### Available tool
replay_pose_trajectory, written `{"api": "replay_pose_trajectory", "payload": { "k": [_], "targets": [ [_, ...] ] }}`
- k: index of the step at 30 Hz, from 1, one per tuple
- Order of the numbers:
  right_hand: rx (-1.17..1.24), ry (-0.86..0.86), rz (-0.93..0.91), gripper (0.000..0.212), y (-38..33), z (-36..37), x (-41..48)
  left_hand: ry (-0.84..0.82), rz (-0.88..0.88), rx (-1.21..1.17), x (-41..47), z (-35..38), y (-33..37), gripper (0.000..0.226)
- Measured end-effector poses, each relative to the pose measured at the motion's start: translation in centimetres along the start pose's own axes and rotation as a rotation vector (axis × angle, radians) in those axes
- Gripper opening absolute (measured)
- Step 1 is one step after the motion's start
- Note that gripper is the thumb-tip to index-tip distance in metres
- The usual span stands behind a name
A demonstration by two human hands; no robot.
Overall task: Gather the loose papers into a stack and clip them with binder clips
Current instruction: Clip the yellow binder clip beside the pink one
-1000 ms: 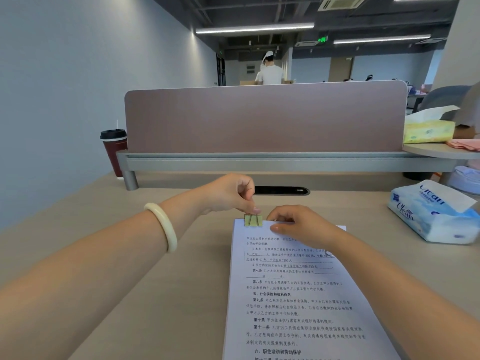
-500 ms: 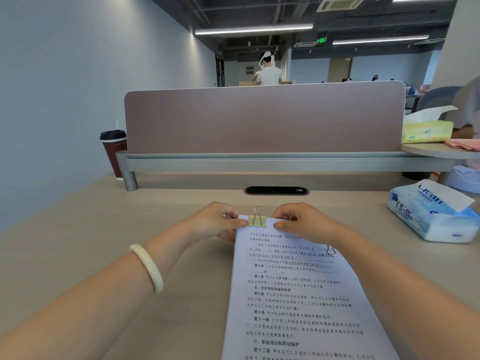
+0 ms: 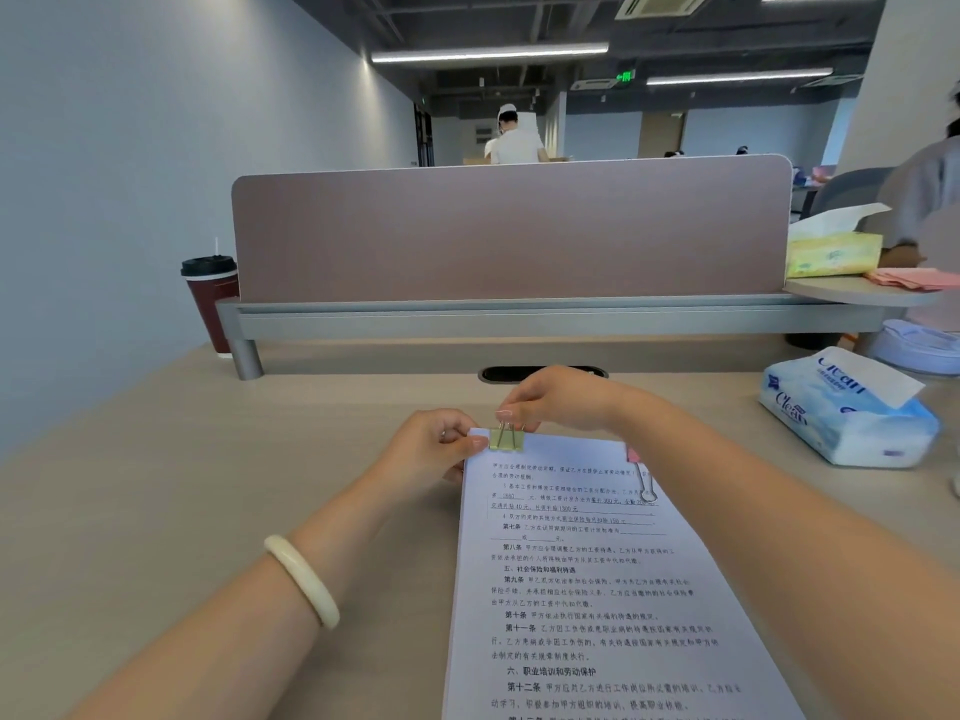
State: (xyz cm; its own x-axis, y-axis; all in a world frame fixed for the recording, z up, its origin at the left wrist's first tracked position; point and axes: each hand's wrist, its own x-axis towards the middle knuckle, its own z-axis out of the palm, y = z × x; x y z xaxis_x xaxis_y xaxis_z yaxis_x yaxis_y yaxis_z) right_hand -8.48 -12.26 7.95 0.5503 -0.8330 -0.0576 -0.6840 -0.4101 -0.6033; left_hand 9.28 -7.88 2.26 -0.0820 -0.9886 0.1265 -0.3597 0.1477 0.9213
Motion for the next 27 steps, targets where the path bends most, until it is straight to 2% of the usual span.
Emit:
{"api": "replay_pose_trajectory", "payload": {
  "k": [8,13,18,21,24,27],
  "targets": [
    [-0.031,0.079,-0.025,0.035,0.2,0.7,0.0,0.07,0.022,-0.079,0.0,0.7,-0.6,0.013],
    [-0.015,0.086,-0.028,0.033,0.4,0.8,0.0,0.076,0.037,-0.095,0.2,0.8,-1.0,0.018],
    [0.039,0.083,-0.016,0.033,0.7,1.0,0.0,0.08,0.033,-0.123,0.0,1.1,-1.1,0.014],
    [0.061,0.149,-0.018,0.036,1.4,1.6,0.3,0.085,-0.023,-0.187,-0.2,1.2,-1.2,0.01],
    [0.095,0.244,-0.014,0.042,2.4,2.1,0.9,0.037,-0.136,-0.279,-0.9,1.5,-1.4,0.018],
    [0.114,0.277,-0.008,0.042,2.9,2.6,1.4,0.007,-0.21,-0.268,-1.7,2.1,-1.4,0.028]
  ]
}}
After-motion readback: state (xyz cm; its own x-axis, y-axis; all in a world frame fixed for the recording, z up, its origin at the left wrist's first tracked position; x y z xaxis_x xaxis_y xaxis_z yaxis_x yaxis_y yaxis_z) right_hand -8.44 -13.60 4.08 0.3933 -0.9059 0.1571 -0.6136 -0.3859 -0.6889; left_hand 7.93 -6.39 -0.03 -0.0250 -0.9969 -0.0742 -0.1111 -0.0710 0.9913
